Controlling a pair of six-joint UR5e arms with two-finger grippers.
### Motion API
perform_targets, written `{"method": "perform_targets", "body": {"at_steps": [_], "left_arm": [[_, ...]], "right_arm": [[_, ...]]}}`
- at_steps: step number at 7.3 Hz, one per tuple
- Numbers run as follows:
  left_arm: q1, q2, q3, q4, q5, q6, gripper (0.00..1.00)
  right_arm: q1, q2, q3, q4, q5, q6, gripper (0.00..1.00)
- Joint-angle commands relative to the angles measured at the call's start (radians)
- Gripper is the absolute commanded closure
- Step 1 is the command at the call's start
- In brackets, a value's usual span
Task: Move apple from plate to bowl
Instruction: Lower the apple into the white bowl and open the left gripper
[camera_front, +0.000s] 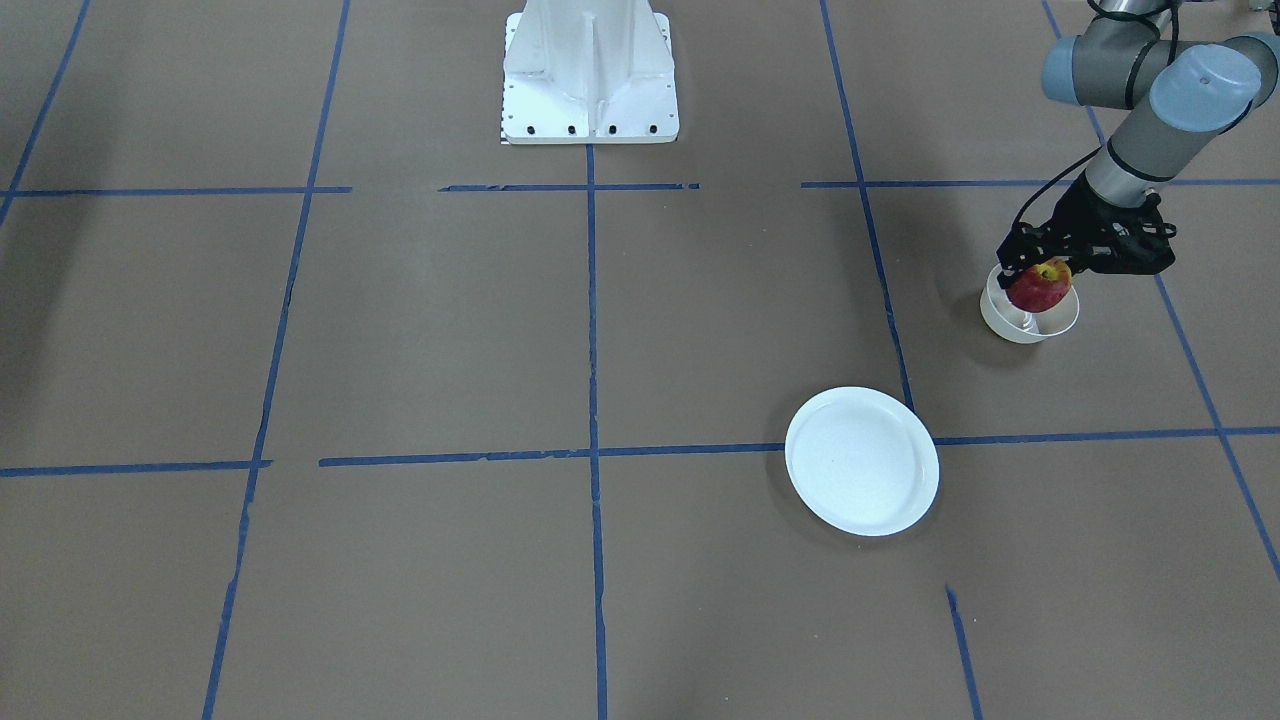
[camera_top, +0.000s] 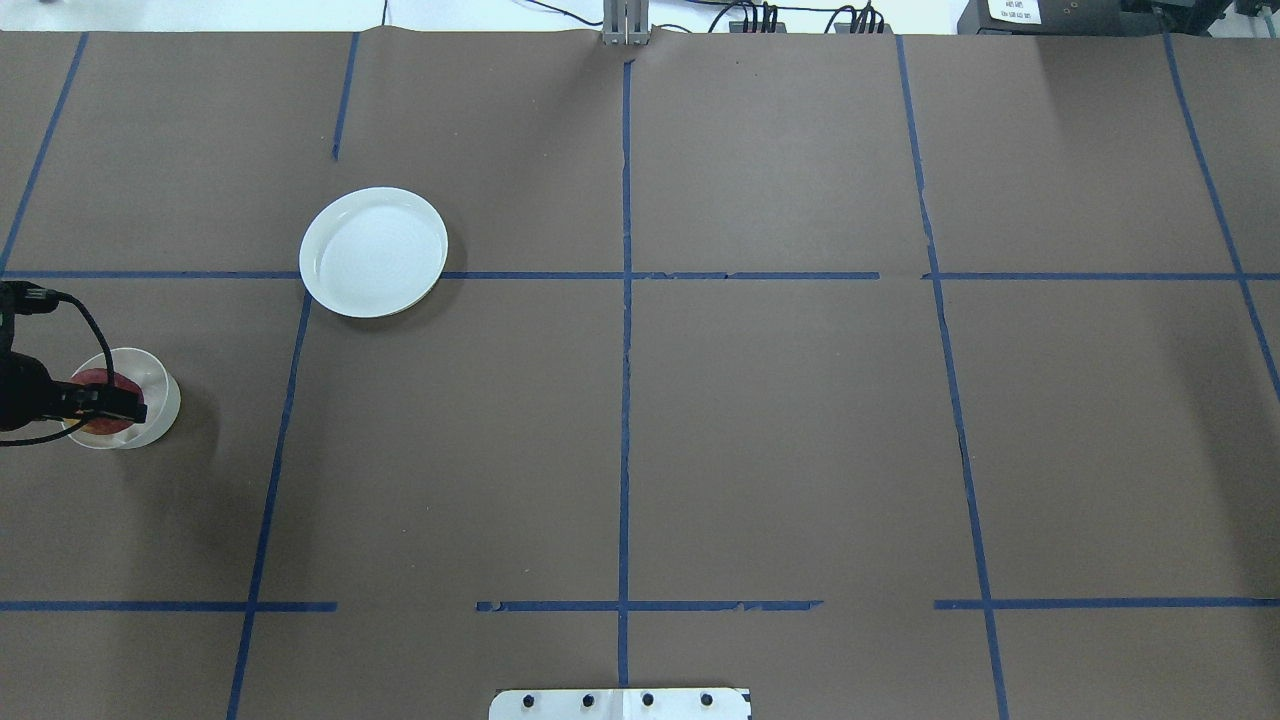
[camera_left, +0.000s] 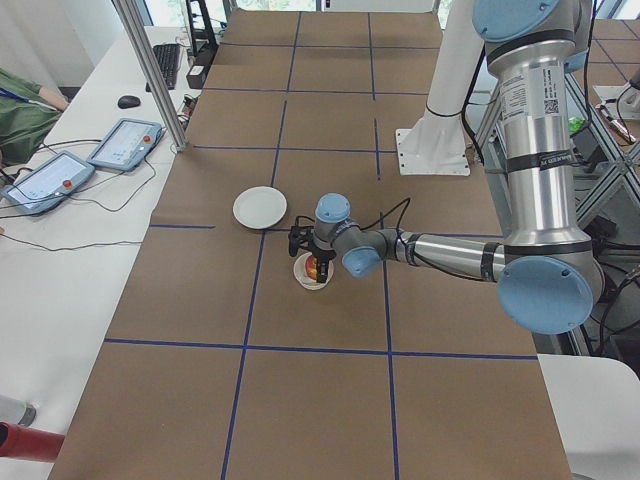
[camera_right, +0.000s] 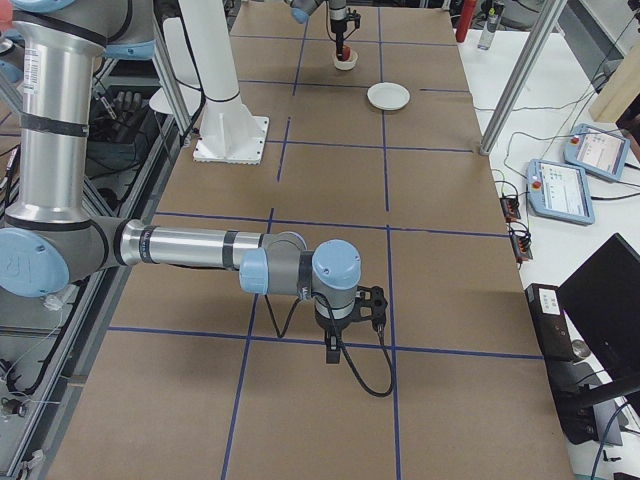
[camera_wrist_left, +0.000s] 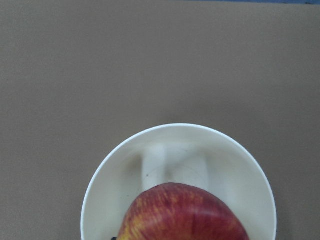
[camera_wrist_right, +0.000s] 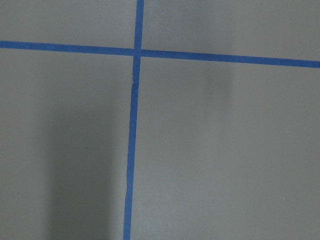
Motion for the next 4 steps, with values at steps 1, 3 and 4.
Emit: {"method": "perform_targets", "body": {"at_steps": [1, 3, 4], "left_arm": [[0.0, -0.003, -0.006, 0.003, -0.001, 0.002, 0.01], [-0.011, -0.004, -0.014, 0.009, -0.003, 0.015, 0.01], [-0.023, 0.0, -0.014, 0.009, -0.003, 0.051, 0.01]], "right_arm": [[0.0, 0.0, 0.0, 0.001, 0.0, 0.0, 0.0], [0.0, 0.0, 0.0, 0.001, 0.0, 0.0, 0.0], [0.0, 0.0, 0.0, 0.001, 0.0, 0.0, 0.0]]}}
